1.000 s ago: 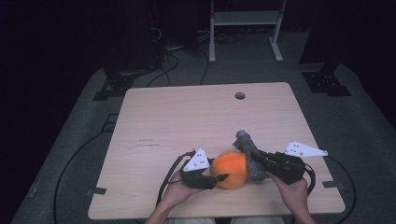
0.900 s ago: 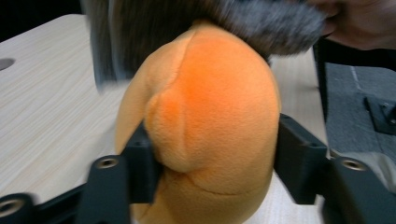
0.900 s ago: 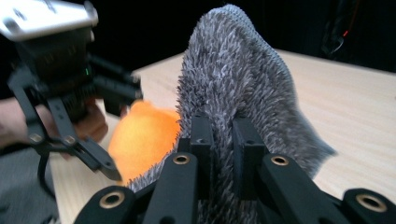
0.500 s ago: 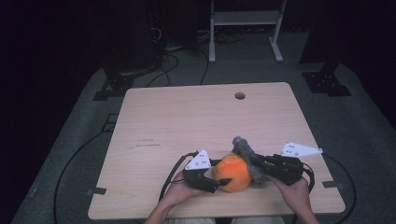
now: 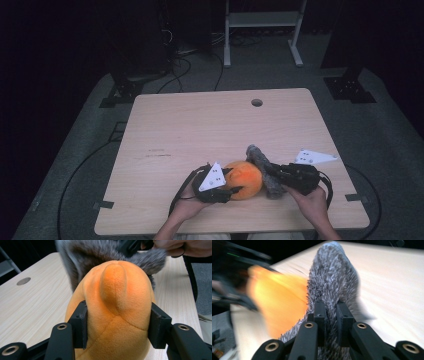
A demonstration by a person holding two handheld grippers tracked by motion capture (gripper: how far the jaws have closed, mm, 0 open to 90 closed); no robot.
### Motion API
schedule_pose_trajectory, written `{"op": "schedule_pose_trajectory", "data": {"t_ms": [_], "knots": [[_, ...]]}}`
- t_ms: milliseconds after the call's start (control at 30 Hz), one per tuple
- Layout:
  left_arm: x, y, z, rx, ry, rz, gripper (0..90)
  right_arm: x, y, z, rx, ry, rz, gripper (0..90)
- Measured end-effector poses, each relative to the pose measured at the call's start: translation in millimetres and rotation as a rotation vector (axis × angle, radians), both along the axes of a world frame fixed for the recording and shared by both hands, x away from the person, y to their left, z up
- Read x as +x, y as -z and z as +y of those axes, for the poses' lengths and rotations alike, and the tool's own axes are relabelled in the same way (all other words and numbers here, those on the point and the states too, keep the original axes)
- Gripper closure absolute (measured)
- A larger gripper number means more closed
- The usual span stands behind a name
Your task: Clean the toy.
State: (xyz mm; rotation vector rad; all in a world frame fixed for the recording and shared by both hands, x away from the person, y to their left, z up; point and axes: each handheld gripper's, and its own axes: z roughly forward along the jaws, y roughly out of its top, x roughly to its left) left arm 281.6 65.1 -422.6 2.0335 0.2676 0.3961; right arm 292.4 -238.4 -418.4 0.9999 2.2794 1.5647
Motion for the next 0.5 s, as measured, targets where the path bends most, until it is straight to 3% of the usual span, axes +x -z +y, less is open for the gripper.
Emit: {"op": "schedule_pose_trajectory", "data": {"t_ms": [33,67,200,267,300,367,500], "knots": [[0.4,0.1,0.5,-0.003,-0.001,0.004,44.7,2.5,2.7,-4.2,-0.002,0.014,0.028,80.2],[0.3,0.1,0.4,0.001,-0.002,0.002,44.7,1.3,1.9,-6.3,0.006,0.016,0.023,80.2],[-1.3,2.2,-4.8,0.009,0.011,-0.005,45.2,-13.1,-16.9,5.7,0.068,-0.058,-0.067,80.2],[-3.2,2.5,-6.7,0.023,0.012,-0.015,45.3,-16.3,-19.6,17.8,0.019,-0.09,-0.085,80.1],[-3.5,2.7,-7.0,0.03,0.012,-0.013,45.3,-15.6,-16.8,21.2,-0.002,-0.096,-0.083,80.2],[-2.5,2.5,-6.3,0.03,0.006,-0.002,45.3,-10.7,-8.4,17.5,0.023,-0.086,-0.047,80.3],[-1.6,2.4,-6.0,0.018,0.004,0.005,45.3,-5.9,-5.4,1.8,0.008,-0.019,-0.003,80.2]]}}
